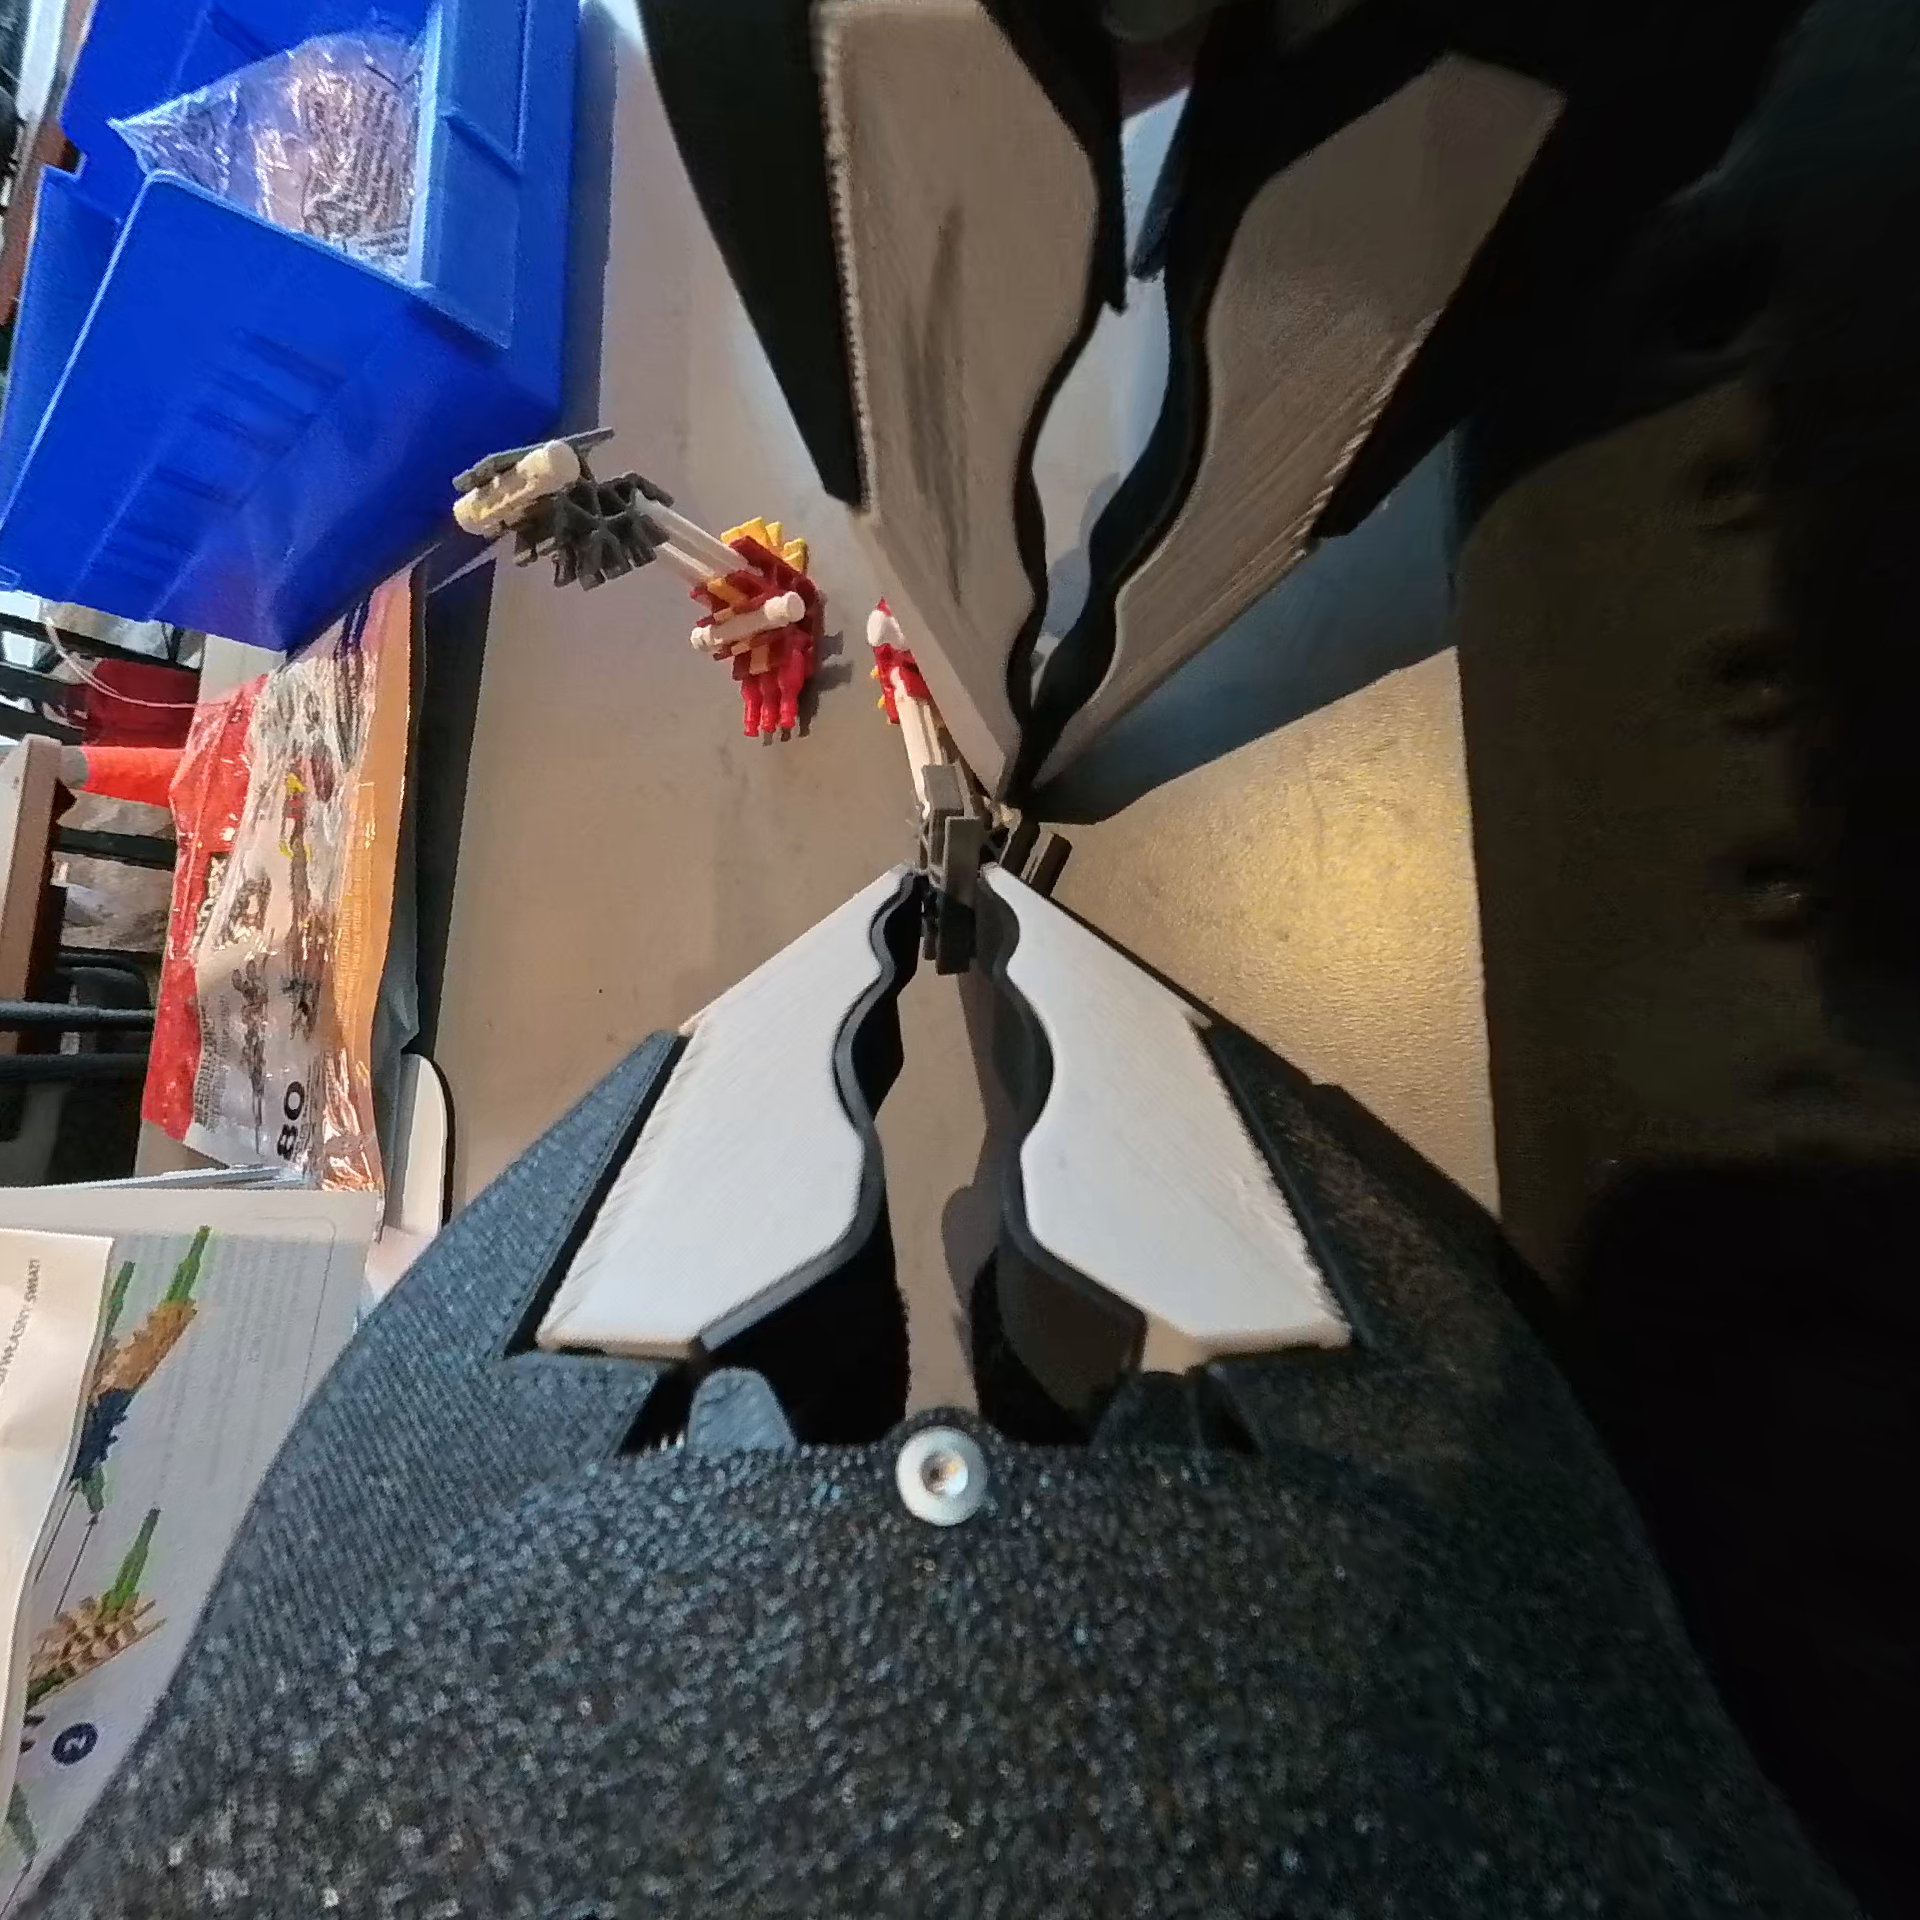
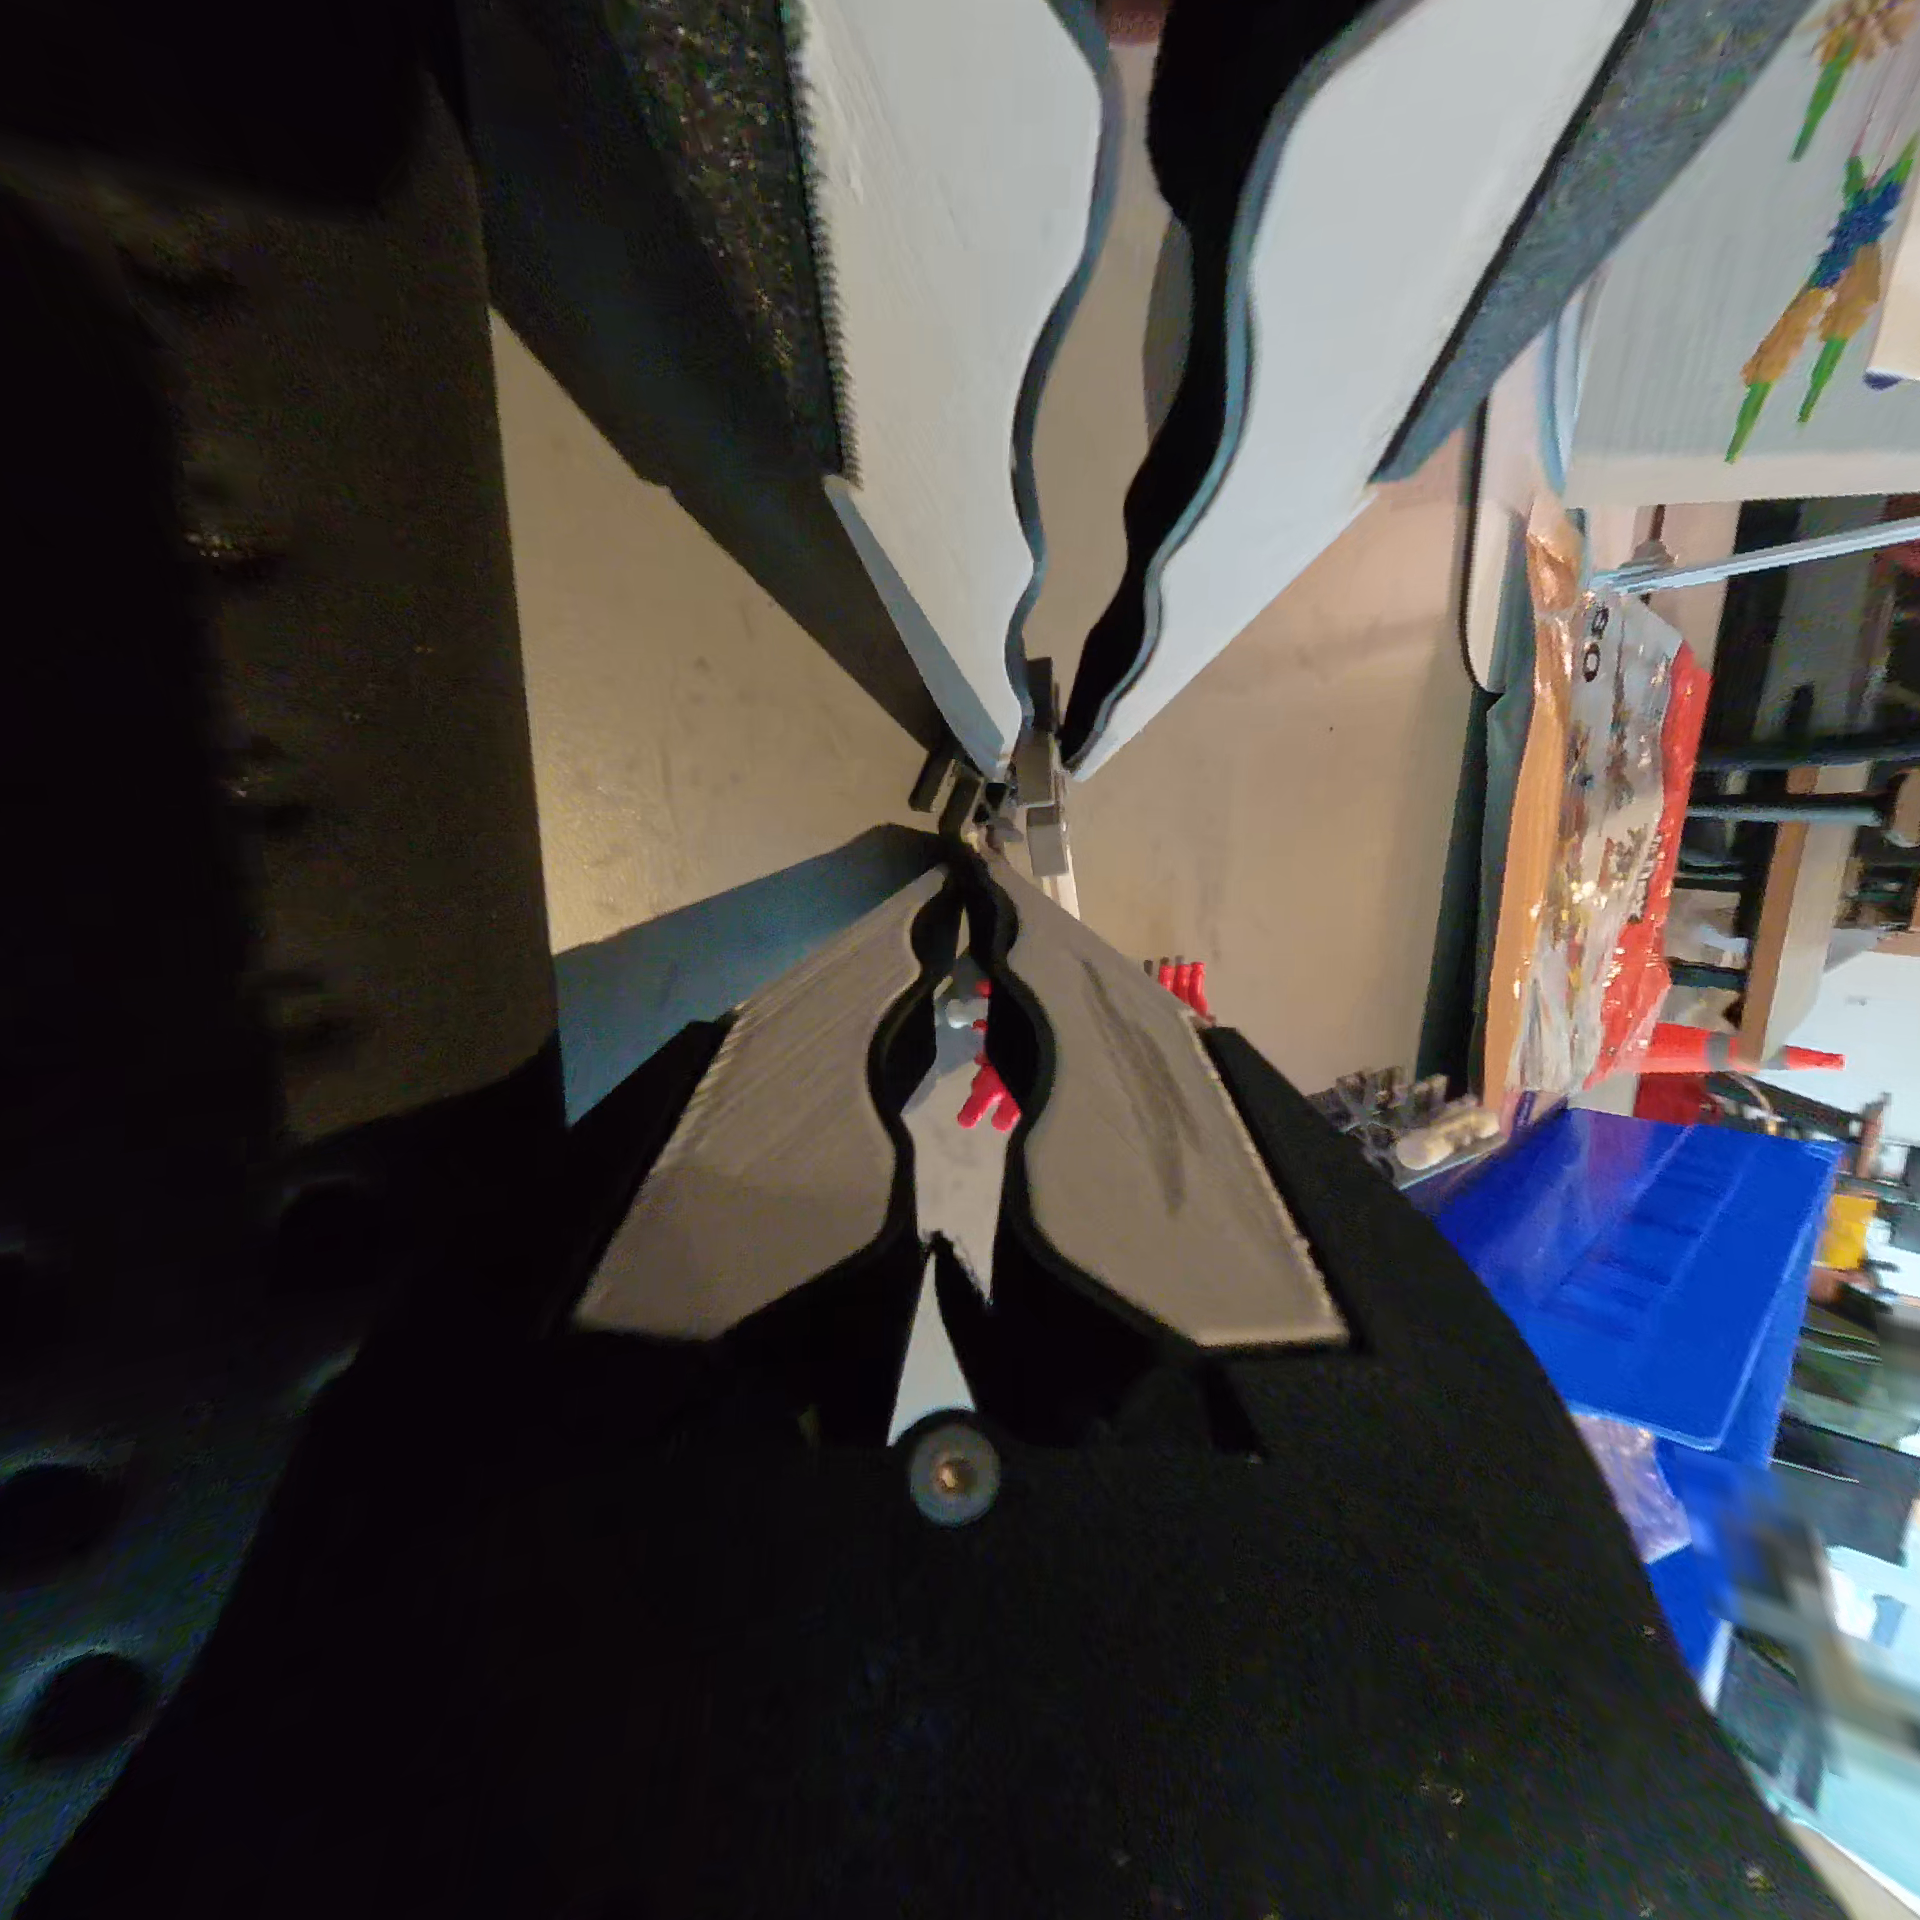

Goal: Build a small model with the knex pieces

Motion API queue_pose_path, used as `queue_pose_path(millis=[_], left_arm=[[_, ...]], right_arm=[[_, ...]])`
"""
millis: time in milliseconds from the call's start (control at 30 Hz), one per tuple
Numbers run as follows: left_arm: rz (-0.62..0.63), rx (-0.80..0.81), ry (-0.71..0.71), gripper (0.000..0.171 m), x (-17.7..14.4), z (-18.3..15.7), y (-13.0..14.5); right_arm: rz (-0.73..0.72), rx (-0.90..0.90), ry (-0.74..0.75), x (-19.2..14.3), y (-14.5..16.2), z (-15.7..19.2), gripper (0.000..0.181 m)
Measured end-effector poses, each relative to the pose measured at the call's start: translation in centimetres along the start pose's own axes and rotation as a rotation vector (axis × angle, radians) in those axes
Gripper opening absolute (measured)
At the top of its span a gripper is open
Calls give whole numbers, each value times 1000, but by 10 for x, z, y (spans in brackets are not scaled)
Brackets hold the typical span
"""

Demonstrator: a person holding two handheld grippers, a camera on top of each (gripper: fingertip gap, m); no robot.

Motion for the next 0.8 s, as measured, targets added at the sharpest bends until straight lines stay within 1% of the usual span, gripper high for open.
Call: queue_pose_path(millis=[67, 167, 200, 300, 333, 367, 433, 467, 567, 633, 733, 800], left_arm=[[-13, -8, 8, 8, 0, 0, 1], [-13, 6, 5, 8, 0, 0, 0], [-7, 2, 0, 8, 0, 1, 0], [11, 22, -8, 8, -1, 3, 1], [15, 21, -8, 8, -1, 4, 2], [15, 21, -4, 8, -2, 4, 2], [10, -3, 13, 8, -3, 4, 1], [8, -17, 20, 8, -4, 5, 0], [-17, -80, 63, 9, -7, 6, -2], [-30, -121, 87, 9, -11, 7, -4], [-57, -150, 108, 7, -17, 10, -11], [-30, -117, 97, 7, -19, 11, -14]], right_arm=[[8, -3, -15, 0, -1, -1, 1], [-25, 73, -38, -4, -1, -1, 8], [-45, 85, -23, -8, -2, -4, 16], [-102, 226, -7, -29, -4, -19, 16], [-118, 282, 28, -35, -1, -28, 17], [-112, 330, 70, -39, 5, -37, 24], [-43, 359, 123, -40, 23, -45, 35], [-23, 353, 148, -38, 29, -46, 35], [-12, 310, 135, -31, 32, -32, 34], [-7, 319, 141, -29, 31, -29, 27], [-30, 424, 72, -28, 28, -24, 32], [-48, 516, 35, -30, 26, -25, 34]])
Point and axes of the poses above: each gripper's, where its closed fingertips meet, x out along the fingers, y out of its underside, z = x × y across the jaws, the point moved 3 cm from there along -x, back along the fingers, and after that the axes turned 12 degrees about y, right-handed, at the moved point
